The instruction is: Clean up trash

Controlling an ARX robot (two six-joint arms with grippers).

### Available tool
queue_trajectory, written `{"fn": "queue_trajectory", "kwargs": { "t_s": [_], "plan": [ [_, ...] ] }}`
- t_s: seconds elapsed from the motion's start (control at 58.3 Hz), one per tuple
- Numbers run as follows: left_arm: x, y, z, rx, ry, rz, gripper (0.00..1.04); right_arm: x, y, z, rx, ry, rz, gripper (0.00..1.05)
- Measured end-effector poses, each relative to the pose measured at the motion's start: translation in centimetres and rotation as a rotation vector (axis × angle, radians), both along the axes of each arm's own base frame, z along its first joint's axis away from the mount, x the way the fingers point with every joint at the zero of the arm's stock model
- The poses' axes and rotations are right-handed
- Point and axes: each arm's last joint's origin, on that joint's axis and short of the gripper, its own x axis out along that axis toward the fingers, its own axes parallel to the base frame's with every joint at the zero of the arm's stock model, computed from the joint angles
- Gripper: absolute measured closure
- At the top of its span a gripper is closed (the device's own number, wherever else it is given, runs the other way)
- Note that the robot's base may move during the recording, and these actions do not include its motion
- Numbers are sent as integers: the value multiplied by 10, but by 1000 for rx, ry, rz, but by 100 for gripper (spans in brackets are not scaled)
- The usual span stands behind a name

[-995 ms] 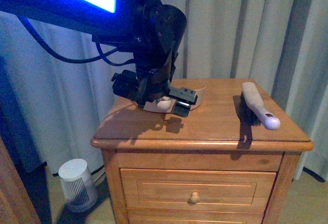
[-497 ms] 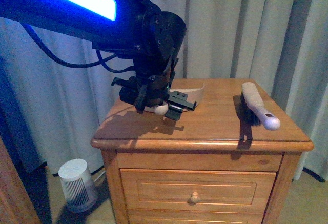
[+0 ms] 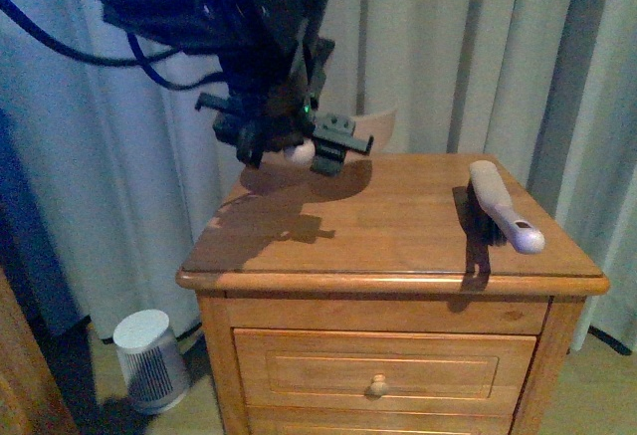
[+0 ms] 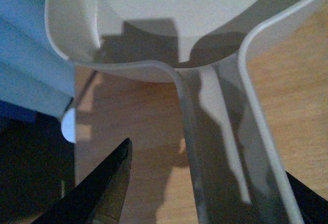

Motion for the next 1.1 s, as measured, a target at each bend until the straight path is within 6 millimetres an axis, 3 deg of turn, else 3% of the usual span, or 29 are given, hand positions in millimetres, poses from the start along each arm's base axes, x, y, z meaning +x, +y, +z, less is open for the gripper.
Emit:
{"fn": "queue_trajectory", "kwargs": {
  "t_s": [0.24, 0.343, 0.497, 0.703, 0.858, 0.961, 1.098],
  "plan": [
    [-48, 39, 79, 2, -287, -61, 41, 0, 0, 0, 0, 0, 0, 7],
    [-85, 63, 106, 16, -445, -119, 41, 0, 0, 0, 0, 0, 0, 7],
    [-159, 100, 134, 24, -640, -206, 41, 0, 0, 0, 0, 0, 0, 7],
    [-244, 147, 131, 20, -717, -230, 41, 0, 0, 0, 0, 0, 0, 7],
    [-292, 164, 123, 8, -738, -270, 41, 0, 0, 0, 0, 0, 0, 7],
    [-315, 175, 120, -1, -757, -277, 41, 0, 0, 0, 0, 0, 0, 7],
    [-329, 187, 113, -9, -747, -251, 41, 0, 0, 0, 0, 0, 0, 7]
  ]
}}
